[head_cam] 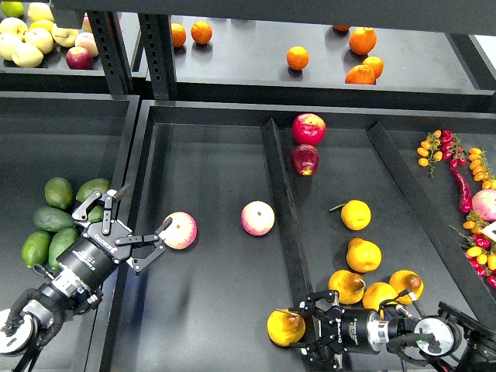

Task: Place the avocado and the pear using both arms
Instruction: 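Move the right gripper down toward the yellow pear, then close the right gripper around the yellow pear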

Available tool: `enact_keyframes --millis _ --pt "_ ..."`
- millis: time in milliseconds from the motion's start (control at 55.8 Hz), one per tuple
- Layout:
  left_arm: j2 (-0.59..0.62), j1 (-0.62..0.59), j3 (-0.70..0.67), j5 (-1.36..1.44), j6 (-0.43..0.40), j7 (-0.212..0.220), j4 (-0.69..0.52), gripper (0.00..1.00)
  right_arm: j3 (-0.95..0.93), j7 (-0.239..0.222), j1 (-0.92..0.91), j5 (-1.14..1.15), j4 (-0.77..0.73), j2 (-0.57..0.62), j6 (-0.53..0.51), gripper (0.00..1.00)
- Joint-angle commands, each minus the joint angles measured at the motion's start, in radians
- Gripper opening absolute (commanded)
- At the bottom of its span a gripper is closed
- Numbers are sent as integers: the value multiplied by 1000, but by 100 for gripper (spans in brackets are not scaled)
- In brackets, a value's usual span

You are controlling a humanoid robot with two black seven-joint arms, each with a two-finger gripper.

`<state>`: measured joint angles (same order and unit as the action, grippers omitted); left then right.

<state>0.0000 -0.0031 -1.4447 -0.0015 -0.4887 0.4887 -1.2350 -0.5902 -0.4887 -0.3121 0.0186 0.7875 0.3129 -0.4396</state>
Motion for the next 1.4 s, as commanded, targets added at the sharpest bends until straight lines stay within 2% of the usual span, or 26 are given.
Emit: enact_keyframes --millis 0,305,430,609,752,967,1093,1164,1218,1254,1308,1379 --pt "0 0 1 0 0 0 2 100 -3 0 2 -3 -13 -9 1 48" --pt "0 0 0 0 0 0 2 100 -29 0 24 -3 -25 -34 9 29" --pt "0 0 0 0 0 0 2 100 -31 0 24 -5 -25 -34 9 25" --pt "0 8 0 0 0 0 2 100 -53 0 24 -20 -11 -34 9 25" --pt "0 14 1 0 0 0 3 100 -75 0 19 -88 56 -9 16 25" --pt "0 14 1 0 0 0 5 100 -151 0 10 -178 222 98 111 25" --pt "0 14 1 0 0 0 3 100 -171 0 16 -197 257 132 137 25" --pt "0 14 1 0 0 0 3 100 -163 0 24 -197 256 133 137 30" --pt "0 14 1 0 0 0 3 100 -155 0 27 -192 256 133 137 41" --pt "0 14 1 0 0 0 3 100 -151 0 36 -183 253 133 137 55" --pt "0 14 1 0 0 0 3 100 -146 0 45 -177 249 129 137 67" --pt "0 14 1 0 0 0 2 100 -137 0 50 -144 239 124 137 77"
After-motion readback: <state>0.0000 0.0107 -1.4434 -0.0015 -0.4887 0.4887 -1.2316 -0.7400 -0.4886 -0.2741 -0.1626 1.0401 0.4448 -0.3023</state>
